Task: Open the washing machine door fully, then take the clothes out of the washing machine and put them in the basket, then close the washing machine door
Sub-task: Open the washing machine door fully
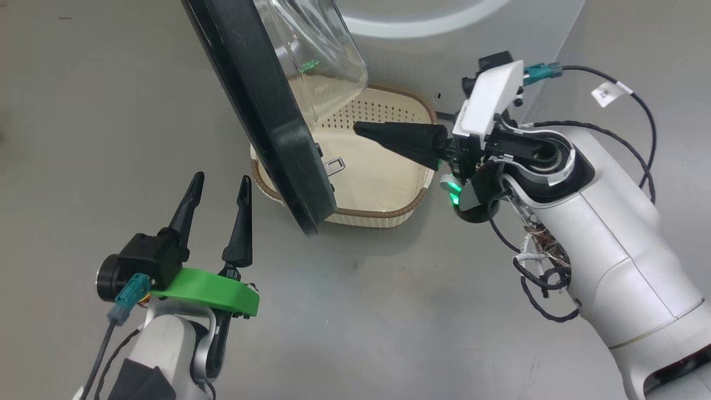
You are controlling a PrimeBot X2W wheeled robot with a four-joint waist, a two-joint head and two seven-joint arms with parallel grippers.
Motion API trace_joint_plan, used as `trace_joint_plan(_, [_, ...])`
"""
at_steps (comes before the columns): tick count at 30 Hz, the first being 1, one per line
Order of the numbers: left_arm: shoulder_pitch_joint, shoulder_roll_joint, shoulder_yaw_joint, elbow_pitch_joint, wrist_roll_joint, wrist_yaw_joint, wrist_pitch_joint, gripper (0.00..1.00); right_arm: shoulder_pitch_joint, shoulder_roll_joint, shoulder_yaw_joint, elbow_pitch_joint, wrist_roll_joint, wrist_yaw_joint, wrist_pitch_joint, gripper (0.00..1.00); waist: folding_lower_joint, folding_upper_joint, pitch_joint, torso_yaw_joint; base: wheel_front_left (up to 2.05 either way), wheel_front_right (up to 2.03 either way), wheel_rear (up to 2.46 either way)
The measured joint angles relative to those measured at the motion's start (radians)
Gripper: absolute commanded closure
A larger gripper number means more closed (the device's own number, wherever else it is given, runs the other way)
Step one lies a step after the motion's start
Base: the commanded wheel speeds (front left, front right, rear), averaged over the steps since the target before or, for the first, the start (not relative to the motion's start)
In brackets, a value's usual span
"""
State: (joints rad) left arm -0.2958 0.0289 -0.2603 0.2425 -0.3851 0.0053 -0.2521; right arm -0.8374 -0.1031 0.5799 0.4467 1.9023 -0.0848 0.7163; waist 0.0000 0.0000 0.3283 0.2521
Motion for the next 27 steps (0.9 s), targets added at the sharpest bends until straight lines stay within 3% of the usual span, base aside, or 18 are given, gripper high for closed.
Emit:
trace_joint_plan(11, [0.042, 0.000, 0.033, 0.013, 0.026, 0.000, 0.000, 0.00, 0.063, -0.194, 0.049, -0.022, -0.380, 0.191, -0.266, 1.00, 0.0000, 0.0000, -0.095, -0.049, 0.00, 0.00, 0.00])
trace_joint_plan(16, [0.074, 0.000, 0.048, 0.018, 0.037, 0.000, 0.000, 0.00, 0.102, -0.273, 0.105, -0.035, -0.596, 0.198, -0.419, 1.00, -0.0001, 0.0000, -0.142, -0.071, 0.00, 0.00, 0.00])
trace_joint_plan(27, [0.134, 0.002, 0.076, 0.025, 0.053, -0.002, 0.000, 0.00, 0.244, -0.321, 0.159, -0.063, -0.874, 0.194, -0.752, 1.00, 0.0000, 0.0000, -0.230, -0.125, 0.00, 0.00, 0.00])
